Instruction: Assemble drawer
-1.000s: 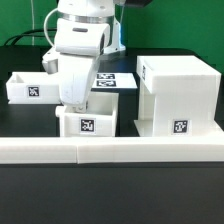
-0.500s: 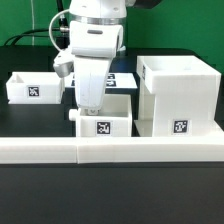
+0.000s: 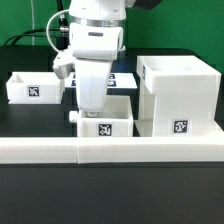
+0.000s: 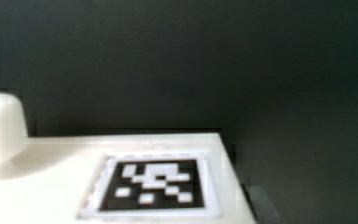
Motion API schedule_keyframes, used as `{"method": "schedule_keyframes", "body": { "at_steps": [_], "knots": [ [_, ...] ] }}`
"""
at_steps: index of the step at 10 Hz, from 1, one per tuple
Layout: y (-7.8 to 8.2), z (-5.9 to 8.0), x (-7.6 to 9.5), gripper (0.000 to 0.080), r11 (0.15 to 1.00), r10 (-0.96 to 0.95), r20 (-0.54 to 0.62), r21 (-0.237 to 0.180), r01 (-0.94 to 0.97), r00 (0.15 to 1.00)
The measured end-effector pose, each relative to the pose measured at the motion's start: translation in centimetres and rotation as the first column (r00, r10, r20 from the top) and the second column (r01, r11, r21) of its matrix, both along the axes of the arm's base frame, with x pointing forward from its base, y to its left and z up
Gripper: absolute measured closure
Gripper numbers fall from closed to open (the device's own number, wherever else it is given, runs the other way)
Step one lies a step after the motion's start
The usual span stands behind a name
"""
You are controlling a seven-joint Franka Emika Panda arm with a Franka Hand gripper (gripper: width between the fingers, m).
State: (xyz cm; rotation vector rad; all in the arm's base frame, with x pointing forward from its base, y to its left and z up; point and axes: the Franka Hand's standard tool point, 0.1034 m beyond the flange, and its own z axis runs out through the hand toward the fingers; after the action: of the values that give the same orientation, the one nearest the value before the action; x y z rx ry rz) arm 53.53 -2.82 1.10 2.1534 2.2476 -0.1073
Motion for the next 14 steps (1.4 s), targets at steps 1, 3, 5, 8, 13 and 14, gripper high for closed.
{"method": "schedule_keyframes", "body": {
  "at_steps": [1,3,5,8,13,14],
  "knots": [
    [-0.1,0.0,0.0,0.0757,1.000,-0.006,0.000,-0.001,0.006,1.000],
    [-0.2,0.0,-0.1,0.0757,1.000,-0.011,-0.001,-0.001,0.011,1.000],
    [-0.2,-0.1,0.0,0.0757,1.000,-0.014,-0.001,-0.001,0.014,1.000],
    [-0.2,-0.2,0.1,0.0757,1.000,-0.013,0.031,0.003,0.013,0.999],
    [0.9,-0.1,0.5,0.0757,0.997,-0.077,0.051,0.013,0.077,0.996],
    [0.9,-0.1,0.5,0.0757,0.997,-0.077,0.051,0.013,0.077,0.996]
  ]
}}
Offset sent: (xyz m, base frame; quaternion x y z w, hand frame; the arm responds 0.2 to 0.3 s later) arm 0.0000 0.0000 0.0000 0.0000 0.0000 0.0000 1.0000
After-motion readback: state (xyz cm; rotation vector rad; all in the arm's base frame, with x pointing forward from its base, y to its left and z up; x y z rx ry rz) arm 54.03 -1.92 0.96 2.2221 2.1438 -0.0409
